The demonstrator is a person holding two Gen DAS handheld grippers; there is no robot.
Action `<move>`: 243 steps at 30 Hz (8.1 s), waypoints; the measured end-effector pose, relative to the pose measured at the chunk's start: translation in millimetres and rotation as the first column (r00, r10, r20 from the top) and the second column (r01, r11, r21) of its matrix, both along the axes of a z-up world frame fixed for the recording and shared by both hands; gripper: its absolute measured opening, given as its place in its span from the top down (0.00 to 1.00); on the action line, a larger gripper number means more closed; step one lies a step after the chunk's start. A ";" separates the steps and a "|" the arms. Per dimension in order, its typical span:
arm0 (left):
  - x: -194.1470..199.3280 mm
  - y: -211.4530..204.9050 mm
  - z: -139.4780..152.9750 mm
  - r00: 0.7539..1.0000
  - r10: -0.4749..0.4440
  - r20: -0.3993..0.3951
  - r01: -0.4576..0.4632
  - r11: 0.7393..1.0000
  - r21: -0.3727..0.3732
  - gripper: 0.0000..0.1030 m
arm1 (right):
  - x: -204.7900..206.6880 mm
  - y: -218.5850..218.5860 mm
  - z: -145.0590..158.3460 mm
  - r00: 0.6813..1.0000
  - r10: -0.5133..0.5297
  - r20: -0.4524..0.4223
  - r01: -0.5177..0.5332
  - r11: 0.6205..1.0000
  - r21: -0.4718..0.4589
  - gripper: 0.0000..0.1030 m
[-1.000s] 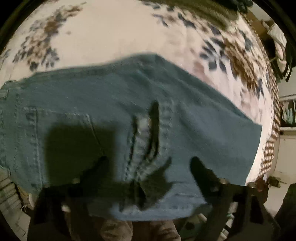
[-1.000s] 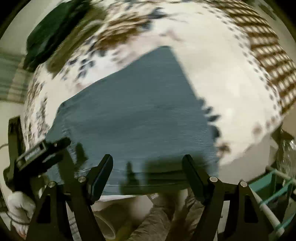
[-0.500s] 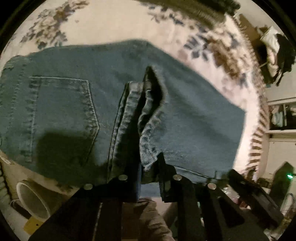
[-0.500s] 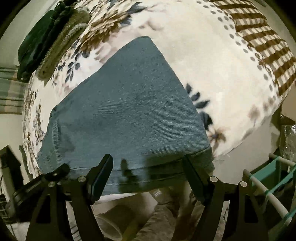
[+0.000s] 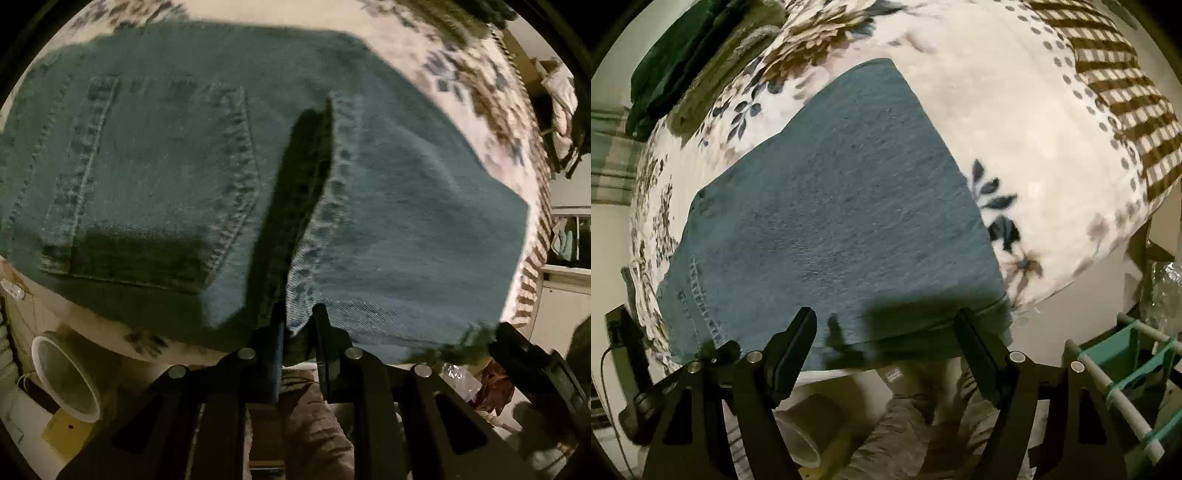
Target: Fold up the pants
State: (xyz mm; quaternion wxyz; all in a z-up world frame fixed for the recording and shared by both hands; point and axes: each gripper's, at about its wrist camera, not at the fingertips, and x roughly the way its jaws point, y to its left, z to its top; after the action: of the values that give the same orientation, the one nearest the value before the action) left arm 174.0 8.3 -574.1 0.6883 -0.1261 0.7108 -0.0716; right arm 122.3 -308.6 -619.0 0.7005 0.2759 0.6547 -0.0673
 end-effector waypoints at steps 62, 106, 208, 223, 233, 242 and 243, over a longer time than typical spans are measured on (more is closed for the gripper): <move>-42.0 268.5 -29.5 0.509 0.850 0.138 -0.761 0.519 -0.389 0.81 | 97.9 192.2 -12.3 0.931 0.350 -0.106 -0.362 0.923 -0.131 0.23; -49.2 -113.3 92.5 0.937 -0.163 0.308 0.178 0.984 -0.020 0.22 | 54.0 -68.3 17.1 0.968 0.204 0.145 -0.234 0.945 0.229 0.15; 24.4 -61.1 -9.5 0.997 0.078 0.027 -0.070 0.971 -0.228 0.03 | -57.7 -146.8 -80.6 0.947 -0.320 -0.019 0.295 0.847 0.442 0.35; 25.3 -71.7 -27.4 0.999 0.051 0.002 -0.049 0.957 -0.284 0.03 | -28.1 -137.0 -60.1 0.954 -0.256 0.156 0.162 0.877 0.452 0.27; 22.4 -68.4 -23.6 0.997 0.065 0.031 -0.053 0.953 -0.299 0.19 | -26.6 -126.6 -74.8 0.959 -0.189 0.209 0.039 0.823 0.567 0.25; 9.9 -60.0 -5.1 0.991 0.084 0.108 -0.049 0.955 -0.294 0.74 | -23.2 -119.7 -77.6 0.959 -0.200 0.200 0.071 0.855 0.514 0.57; 8.4 -62.7 0.4 0.990 0.068 0.125 -0.030 0.958 -0.285 0.77 | -25.6 -120.1 -72.7 0.957 -0.202 0.208 0.072 0.860 0.506 0.59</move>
State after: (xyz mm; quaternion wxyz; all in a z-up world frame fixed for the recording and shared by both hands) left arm 182.4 -54.4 -573.7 0.7106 -0.2357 0.6424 -0.1636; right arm 96.7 -428.7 -691.7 0.6780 0.4980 0.5336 0.0878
